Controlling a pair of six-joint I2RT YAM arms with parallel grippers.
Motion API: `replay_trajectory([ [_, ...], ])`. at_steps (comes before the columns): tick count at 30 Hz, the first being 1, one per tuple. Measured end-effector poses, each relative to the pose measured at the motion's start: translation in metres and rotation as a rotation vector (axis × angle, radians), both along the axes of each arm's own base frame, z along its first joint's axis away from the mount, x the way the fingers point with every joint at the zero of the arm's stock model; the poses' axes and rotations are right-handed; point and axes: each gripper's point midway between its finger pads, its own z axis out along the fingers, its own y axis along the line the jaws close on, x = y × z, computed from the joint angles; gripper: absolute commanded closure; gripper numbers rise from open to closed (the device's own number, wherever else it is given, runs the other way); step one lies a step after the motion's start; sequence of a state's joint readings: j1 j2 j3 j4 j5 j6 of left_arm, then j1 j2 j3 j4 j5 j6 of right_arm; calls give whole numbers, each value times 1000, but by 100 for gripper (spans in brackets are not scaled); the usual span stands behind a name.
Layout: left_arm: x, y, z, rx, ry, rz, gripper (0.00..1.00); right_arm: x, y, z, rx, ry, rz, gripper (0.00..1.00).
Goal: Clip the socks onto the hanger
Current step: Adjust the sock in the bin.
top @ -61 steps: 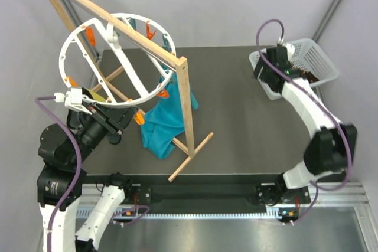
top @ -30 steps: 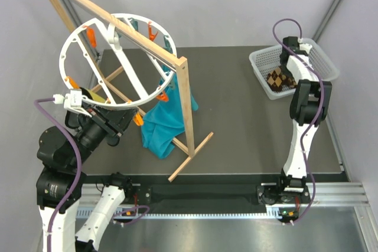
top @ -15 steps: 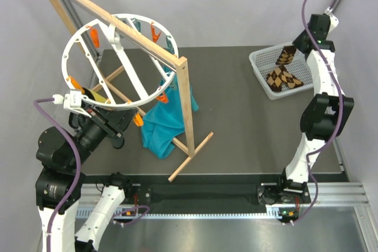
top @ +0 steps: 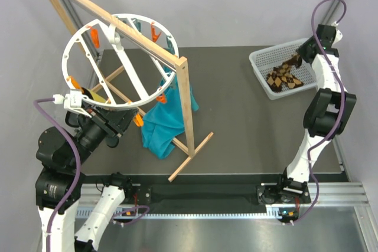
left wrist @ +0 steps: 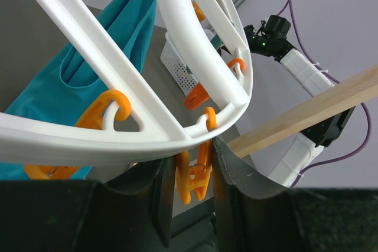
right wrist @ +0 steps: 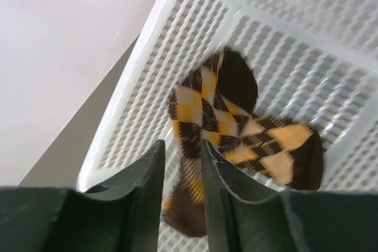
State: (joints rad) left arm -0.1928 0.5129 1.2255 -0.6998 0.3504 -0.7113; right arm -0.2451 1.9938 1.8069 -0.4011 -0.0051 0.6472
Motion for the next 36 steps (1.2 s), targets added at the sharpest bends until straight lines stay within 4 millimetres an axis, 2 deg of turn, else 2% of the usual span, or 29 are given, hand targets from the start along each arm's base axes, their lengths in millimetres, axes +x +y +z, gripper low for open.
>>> replay_trajectory([
  [3,0,0,0,0,0,-3,100,3,-21,-4,-82,40,-54,56],
  [5,-1,-1,0,0,1,-6,100,0,-32,-9,-132,85,-83,45],
  [10,-1,-1,0,0,1,-9,100,-13,-40,-18,-254,184,-92,46],
  [13,-1,-1,0,0,1,-10,100,-15,-26,-21,-327,226,-56,48],
  [18,-1,-2,0,0,1,-11,100,-16,30,-27,-382,254,84,53],
  [20,-1,-2,0,0,1,-11,100,-15,51,-30,-384,252,134,45],
  [22,-1,-2,0,0,1,-11,100,-16,61,-35,-391,259,162,35],
  [24,-1,-2,-1,0,2,-11,100,-27,64,-48,-397,295,185,25],
  [26,-1,-2,-1,1,3,-11,100,-38,62,-64,-407,341,203,23],
  [29,-1,-2,-1,1,5,-11,100,-50,58,-83,-412,399,220,25],
  [36,-1,-2,-3,1,8,-11,100,-42,57,-87,-423,385,230,27],
])
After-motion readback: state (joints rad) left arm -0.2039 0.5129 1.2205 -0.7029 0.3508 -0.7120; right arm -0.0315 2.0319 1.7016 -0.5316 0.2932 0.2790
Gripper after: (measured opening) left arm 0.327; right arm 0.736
